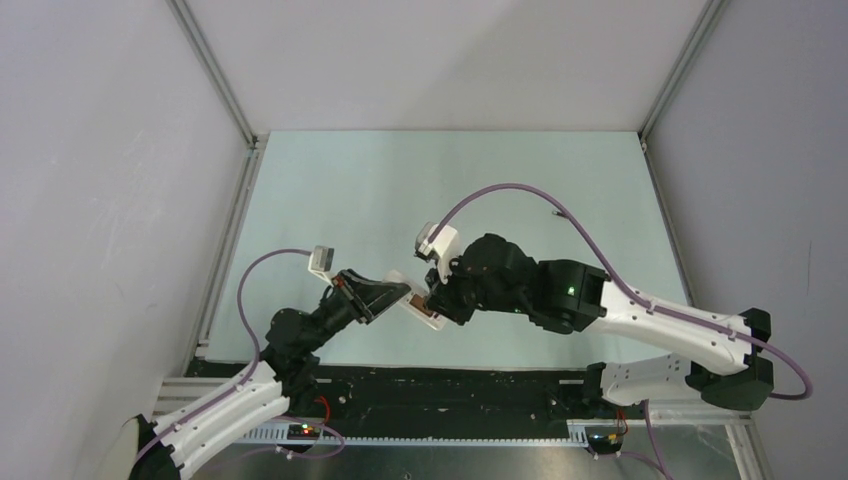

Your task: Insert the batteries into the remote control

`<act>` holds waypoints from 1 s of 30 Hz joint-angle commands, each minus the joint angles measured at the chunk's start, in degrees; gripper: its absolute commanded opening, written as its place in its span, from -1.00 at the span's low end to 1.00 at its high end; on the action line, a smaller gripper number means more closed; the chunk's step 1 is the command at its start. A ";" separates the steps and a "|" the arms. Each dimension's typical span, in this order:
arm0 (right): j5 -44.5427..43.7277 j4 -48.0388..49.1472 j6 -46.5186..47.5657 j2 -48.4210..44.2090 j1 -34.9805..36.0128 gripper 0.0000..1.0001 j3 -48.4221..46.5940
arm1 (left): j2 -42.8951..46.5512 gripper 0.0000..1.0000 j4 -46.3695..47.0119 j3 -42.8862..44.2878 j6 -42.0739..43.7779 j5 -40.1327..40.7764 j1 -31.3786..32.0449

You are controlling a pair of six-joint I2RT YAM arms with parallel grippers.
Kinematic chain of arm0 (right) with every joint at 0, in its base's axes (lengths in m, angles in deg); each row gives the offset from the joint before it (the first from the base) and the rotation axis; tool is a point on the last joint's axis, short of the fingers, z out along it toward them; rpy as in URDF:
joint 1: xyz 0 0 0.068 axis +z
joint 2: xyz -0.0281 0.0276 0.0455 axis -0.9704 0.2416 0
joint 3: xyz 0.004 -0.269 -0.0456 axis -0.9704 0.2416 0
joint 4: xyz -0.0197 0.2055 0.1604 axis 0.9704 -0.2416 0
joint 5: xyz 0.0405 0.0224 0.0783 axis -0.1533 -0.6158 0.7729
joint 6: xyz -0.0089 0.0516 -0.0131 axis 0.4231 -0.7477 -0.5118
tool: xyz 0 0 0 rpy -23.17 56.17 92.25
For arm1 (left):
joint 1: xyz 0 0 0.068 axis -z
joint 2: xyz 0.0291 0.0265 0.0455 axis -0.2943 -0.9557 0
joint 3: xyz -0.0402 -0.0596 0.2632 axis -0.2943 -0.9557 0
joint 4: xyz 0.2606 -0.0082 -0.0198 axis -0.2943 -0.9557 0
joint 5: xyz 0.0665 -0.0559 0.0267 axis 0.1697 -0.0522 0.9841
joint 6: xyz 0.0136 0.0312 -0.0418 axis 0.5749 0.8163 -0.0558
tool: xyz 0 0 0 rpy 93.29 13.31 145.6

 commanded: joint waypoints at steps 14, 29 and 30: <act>3.51 -3.25 -0.41 6.58 -0.57 -0.70 -2.74 | -0.76 -1.00 1.25 0.50 1.24 -0.97 0.00; -2.44 -2.87 2.18 6.99 -0.95 -0.63 -2.74 | -0.21 -1.00 1.25 -1.70 -5.99 -0.44 0.05; -2.39 -2.90 2.22 7.08 -1.02 -0.62 -2.76 | 0.15 -1.00 1.25 -1.77 -6.18 -0.28 0.04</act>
